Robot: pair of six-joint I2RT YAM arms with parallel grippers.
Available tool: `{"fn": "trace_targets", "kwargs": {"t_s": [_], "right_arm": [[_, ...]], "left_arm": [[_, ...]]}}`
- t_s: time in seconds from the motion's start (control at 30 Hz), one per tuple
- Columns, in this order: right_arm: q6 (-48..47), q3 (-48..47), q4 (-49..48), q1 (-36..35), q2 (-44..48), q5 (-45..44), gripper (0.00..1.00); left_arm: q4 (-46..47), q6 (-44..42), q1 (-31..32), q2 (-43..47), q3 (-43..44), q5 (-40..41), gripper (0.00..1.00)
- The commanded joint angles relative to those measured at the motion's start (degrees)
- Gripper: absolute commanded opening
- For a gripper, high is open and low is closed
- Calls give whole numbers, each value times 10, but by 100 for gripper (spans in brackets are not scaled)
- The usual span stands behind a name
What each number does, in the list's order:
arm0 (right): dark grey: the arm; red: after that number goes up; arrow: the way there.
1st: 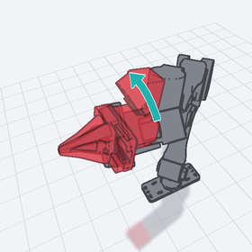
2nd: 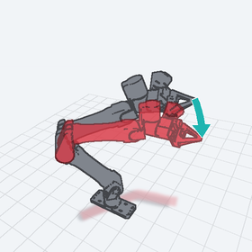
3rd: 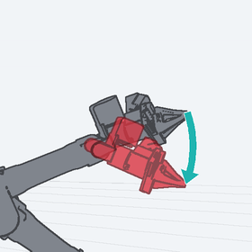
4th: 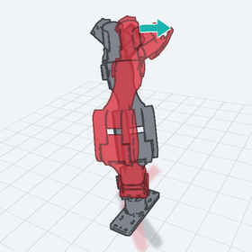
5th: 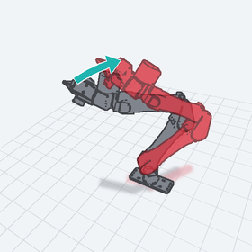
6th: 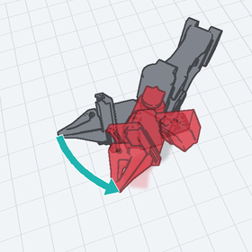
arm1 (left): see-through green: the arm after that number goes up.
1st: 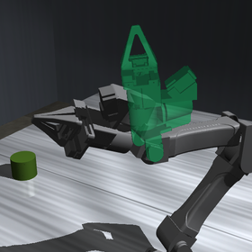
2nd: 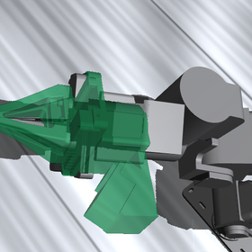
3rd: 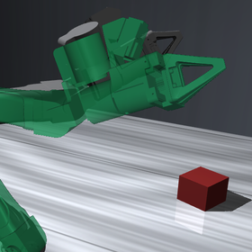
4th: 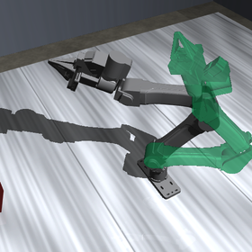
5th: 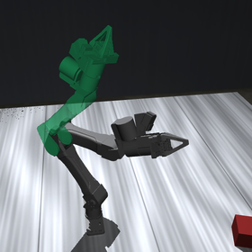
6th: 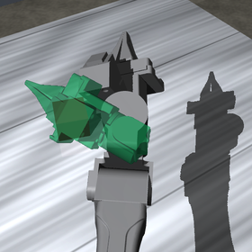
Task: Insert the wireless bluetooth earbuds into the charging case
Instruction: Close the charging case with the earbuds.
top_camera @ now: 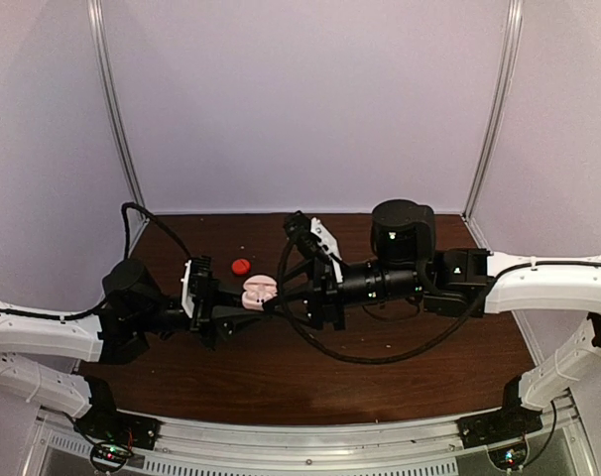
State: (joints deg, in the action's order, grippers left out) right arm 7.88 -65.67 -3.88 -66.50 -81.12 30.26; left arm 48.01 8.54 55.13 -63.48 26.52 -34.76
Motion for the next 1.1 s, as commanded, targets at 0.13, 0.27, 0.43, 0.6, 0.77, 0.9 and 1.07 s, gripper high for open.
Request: {"fn": "trace_targets", "kwargs": {"t_s": [0.13,0.27,0.43,0.6,0.77,0.9,1.07], "right_arm": [[-6,-6,-26,-4,19,27,36],[-14,-4,-26,-8,23,32,35],[-25,-7,-16,-15,17,29,35],[-31,-8,-16,-18,20,28,36],[-39,-15,-9,-22,21,38,37],[-61,-22,14,-33,15,34,36],[-121,-35,75,-62,8,-24,36]], "left_arm": [[24,12,0,-5,0,25,0],[19,13,0,-7,2,34,0],[20,19,0,-5,1,41,0],[19,20,-1,-2,-1,46,0],[18,30,-1,-1,-1,60,0],[13,42,-2,-5,3,68,0],[10,72,-8,-6,9,77,0]]}}
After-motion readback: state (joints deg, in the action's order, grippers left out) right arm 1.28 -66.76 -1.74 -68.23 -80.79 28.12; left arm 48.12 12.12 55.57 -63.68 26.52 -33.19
